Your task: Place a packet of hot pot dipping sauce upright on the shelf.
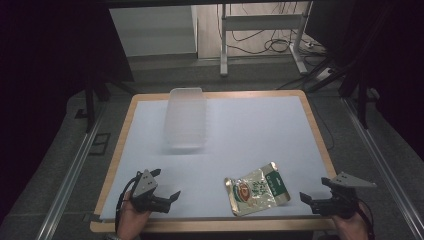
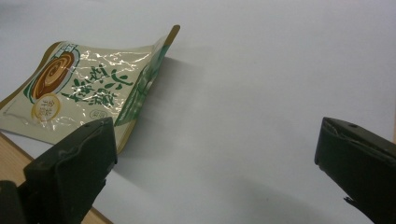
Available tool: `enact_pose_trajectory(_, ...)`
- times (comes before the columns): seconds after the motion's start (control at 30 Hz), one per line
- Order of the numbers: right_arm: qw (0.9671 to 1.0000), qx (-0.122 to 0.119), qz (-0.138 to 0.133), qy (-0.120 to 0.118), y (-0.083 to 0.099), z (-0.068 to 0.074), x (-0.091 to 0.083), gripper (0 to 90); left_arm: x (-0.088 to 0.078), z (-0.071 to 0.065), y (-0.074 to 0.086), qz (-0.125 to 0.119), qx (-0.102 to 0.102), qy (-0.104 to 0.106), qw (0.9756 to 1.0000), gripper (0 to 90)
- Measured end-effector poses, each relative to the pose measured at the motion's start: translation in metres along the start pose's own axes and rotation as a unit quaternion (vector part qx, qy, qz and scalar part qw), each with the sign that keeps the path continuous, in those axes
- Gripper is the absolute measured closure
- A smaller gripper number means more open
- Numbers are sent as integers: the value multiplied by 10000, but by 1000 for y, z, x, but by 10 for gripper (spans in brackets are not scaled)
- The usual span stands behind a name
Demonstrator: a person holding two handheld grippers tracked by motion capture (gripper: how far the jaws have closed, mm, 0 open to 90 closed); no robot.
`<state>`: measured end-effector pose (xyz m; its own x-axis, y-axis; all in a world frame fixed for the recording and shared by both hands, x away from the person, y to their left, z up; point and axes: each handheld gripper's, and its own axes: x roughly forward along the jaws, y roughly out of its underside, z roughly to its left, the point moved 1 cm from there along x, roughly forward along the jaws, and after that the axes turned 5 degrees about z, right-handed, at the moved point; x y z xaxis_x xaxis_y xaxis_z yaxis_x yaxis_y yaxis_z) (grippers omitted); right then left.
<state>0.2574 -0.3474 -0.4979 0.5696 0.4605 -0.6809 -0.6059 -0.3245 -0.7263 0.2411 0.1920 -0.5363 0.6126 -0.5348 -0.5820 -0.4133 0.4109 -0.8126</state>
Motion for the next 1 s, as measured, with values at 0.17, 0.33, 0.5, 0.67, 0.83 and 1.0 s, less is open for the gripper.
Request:
enact_pose_trajectory(0.17, 9999, 87, 31, -90, 0, 1, 1, 0, 0, 1, 0, 59, -31, -35, 10000, 0)
enact_pose_trajectory(0.33, 10000, -62, 73, 6, 0, 4, 3, 0, 0, 3, 0, 38, -119, -82, 9999, 0)
enact_pose_trajectory(0.5, 9999, -117, 116, 28, 1, 2, 2, 0, 2, 2, -1, 72, -88, -109, 9999, 0)
enact_pose_trajectory(0.67, 9997, -139, 185, 111, 2, 3, 4, 0, 3, 1, -1, 94, -68, -116, 9999, 0)
enact_pose_trajectory(0.83, 9996, -202, 208, 38, 1, 4, 5, 0, 3, 0, -2, 110, -79, -89, 9999, 0)
enact_pose_trajectory(1.0, 9995, -270, 153, 37, -1, 7, 4, 0, 3, 0, -2, 131, -76, -93, 9998, 0)
